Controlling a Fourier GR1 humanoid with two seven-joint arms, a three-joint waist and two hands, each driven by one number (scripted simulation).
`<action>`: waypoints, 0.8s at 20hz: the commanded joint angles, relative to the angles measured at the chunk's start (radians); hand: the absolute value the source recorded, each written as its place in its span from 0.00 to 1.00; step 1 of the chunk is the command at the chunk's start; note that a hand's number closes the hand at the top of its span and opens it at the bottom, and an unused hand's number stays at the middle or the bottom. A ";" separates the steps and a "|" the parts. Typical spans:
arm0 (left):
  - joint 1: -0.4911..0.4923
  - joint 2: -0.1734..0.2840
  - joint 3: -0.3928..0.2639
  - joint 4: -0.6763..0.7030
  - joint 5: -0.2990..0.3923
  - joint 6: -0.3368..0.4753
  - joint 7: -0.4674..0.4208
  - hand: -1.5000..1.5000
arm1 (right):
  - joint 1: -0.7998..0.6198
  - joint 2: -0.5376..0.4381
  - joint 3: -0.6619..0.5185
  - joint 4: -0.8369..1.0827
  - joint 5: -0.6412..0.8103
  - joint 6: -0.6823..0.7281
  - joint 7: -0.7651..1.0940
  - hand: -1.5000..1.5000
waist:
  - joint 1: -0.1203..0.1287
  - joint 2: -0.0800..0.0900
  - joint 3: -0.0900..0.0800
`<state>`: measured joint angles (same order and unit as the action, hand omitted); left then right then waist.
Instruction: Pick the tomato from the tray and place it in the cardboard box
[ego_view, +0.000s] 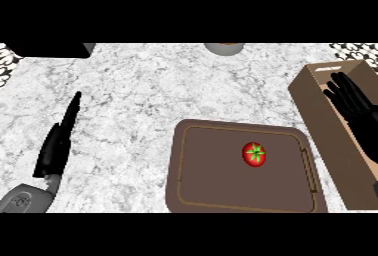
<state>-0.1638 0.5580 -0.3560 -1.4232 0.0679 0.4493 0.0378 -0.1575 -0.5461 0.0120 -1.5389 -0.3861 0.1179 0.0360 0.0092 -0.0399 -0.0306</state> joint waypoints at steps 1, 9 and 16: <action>0.021 -0.004 0.027 -0.057 0.026 -0.031 -0.046 0.50 | 0.003 -0.051 -0.059 -0.124 0.002 -0.032 0.044 0.00 | -0.016 0.033 0.029; -0.081 0.013 -0.008 -0.126 0.114 -0.258 -0.111 0.50 | 0.061 -0.177 -0.107 -0.322 0.309 -0.271 0.134 0.00 | -0.047 0.032 0.028; -0.106 -0.003 0.024 -0.100 0.126 -0.315 -0.112 0.50 | 0.220 -0.218 -0.052 -0.448 0.514 -0.197 -0.037 0.00 | -0.022 0.038 0.030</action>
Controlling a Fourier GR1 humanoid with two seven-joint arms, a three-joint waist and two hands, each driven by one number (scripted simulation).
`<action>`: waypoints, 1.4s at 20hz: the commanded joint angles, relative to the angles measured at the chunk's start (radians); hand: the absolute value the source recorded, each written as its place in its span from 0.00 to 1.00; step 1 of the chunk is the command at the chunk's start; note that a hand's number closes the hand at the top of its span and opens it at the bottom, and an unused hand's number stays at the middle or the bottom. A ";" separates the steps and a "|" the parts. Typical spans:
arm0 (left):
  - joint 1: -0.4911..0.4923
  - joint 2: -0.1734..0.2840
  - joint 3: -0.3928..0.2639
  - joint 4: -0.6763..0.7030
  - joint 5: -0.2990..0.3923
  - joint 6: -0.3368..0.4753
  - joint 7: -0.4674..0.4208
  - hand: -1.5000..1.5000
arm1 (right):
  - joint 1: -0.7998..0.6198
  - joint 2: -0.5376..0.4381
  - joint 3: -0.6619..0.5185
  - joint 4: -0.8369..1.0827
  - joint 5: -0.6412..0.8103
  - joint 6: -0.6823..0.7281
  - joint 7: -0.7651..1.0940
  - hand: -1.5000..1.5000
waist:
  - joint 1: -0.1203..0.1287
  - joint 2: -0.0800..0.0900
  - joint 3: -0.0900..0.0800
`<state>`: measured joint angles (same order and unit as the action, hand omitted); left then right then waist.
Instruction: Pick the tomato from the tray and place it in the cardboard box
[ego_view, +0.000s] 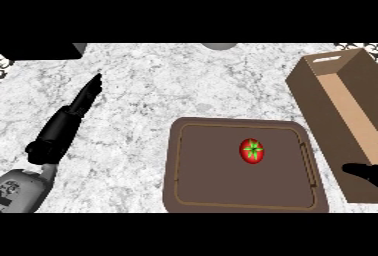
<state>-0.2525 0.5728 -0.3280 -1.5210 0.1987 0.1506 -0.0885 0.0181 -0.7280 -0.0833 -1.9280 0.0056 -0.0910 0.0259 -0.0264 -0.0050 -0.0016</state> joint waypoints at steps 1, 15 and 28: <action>0.016 -0.010 -0.011 -0.035 -0.026 -0.011 -0.011 0.50 | 0.036 -0.079 0.002 -0.026 0.110 0.054 -0.061 0.00 | 0.020 0.003 0.002; -0.035 -0.013 0.053 0.067 0.004 -0.131 -0.064 0.50 | -0.183 -0.207 0.384 -0.288 0.284 0.419 0.591 0.00 | 0.050 0.011 -0.002; -0.039 -0.080 0.061 0.044 -0.065 -0.101 0.003 0.50 | -0.484 0.212 0.763 -0.131 0.411 0.588 1.123 0.00 | 0.041 0.005 0.000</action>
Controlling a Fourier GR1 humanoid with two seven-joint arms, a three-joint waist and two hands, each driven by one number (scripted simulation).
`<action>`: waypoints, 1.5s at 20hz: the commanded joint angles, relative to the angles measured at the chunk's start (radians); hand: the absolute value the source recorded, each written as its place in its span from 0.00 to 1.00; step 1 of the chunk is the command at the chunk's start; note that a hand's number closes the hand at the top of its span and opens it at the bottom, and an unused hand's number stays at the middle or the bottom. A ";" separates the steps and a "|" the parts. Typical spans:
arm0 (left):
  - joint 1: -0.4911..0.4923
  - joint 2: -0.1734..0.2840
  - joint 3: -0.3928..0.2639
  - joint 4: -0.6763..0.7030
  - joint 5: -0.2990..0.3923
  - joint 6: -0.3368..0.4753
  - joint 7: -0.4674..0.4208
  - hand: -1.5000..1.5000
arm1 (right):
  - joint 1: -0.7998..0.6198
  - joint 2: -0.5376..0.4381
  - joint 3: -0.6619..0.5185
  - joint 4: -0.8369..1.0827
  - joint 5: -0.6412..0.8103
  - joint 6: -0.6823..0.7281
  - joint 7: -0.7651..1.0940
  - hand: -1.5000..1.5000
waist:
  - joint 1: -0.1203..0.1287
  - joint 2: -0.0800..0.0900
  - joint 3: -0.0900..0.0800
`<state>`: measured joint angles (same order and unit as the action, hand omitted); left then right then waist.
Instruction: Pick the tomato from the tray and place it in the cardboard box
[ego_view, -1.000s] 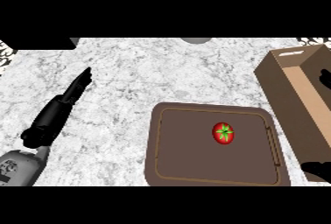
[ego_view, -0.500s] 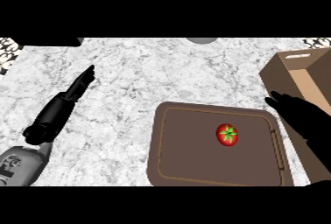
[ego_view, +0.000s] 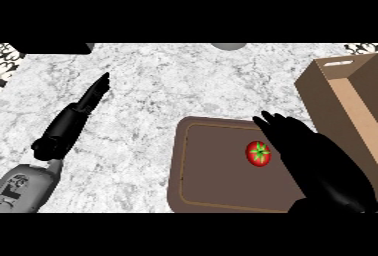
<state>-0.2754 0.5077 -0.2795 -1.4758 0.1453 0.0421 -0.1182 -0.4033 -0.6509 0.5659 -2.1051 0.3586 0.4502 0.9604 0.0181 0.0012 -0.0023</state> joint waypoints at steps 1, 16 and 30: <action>0.057 -0.005 -0.007 -0.088 -0.026 0.013 0.032 0.50 | -0.095 0.145 0.051 0.094 0.001 0.075 0.181 0.00 | 0.003 -0.003 0.001; 0.041 -0.027 0.096 -0.049 -0.050 -0.077 0.037 0.50 | -0.063 0.270 0.073 0.267 0.254 0.081 0.085 0.00 | -0.013 -0.001 0.002; 0.103 -0.080 0.175 -0.088 -0.112 -0.153 0.016 0.50 | 0.118 0.316 0.023 0.314 0.445 0.073 -0.095 0.00 | -0.017 -0.002 0.002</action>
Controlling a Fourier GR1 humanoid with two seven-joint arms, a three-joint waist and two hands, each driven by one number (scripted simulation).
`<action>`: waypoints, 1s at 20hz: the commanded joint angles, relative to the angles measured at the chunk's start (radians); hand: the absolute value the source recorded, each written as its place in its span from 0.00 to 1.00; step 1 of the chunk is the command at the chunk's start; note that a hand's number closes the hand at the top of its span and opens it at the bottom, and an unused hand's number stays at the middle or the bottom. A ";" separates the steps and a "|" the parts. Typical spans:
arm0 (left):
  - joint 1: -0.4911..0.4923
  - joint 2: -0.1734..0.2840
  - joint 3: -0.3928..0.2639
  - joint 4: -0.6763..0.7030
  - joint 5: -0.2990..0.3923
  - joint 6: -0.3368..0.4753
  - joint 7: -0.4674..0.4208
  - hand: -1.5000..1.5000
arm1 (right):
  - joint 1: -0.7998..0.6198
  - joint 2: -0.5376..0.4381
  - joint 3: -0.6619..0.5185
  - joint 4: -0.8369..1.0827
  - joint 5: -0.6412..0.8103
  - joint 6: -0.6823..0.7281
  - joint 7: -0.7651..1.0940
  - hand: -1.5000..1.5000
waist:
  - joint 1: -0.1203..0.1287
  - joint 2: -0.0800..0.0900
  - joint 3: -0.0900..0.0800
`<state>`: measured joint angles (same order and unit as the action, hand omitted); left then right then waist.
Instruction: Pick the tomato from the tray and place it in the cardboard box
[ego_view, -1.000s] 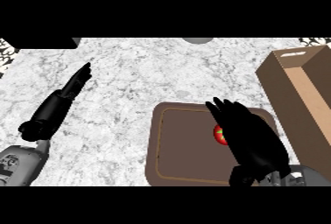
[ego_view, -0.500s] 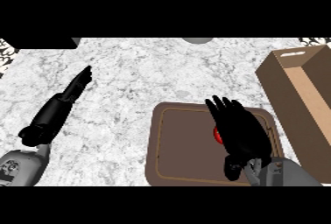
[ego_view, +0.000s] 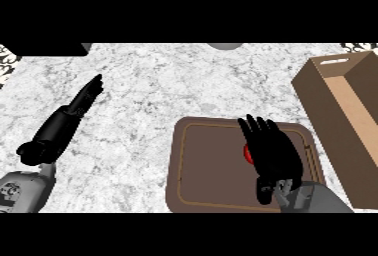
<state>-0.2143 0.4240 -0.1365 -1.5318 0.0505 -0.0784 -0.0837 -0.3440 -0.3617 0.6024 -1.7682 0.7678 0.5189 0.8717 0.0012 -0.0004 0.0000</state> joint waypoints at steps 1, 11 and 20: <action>0.015 -0.033 0.024 -0.019 -0.031 -0.018 0.015 0.50 | -0.001 0.051 -0.024 0.100 0.070 -0.010 -0.072 0.00 | 0.002 0.000 0.000; 0.048 -0.081 0.052 -0.081 -0.088 -0.056 0.060 0.50 | 0.045 0.066 -0.111 0.091 0.152 0.049 -0.123 0.00 | 0.000 -0.001 0.000; 0.000 -0.123 0.101 0.069 -0.147 -0.090 -0.079 0.50 | 0.077 0.071 -0.167 0.280 0.231 -0.079 -0.328 0.00 | -0.002 0.001 0.000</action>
<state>-0.2061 0.3220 -0.0420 -1.5207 -0.0600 -0.1647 -0.1018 -0.2861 -0.2675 0.4585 -1.5265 0.9801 0.4679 0.6375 0.0010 0.0002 0.0001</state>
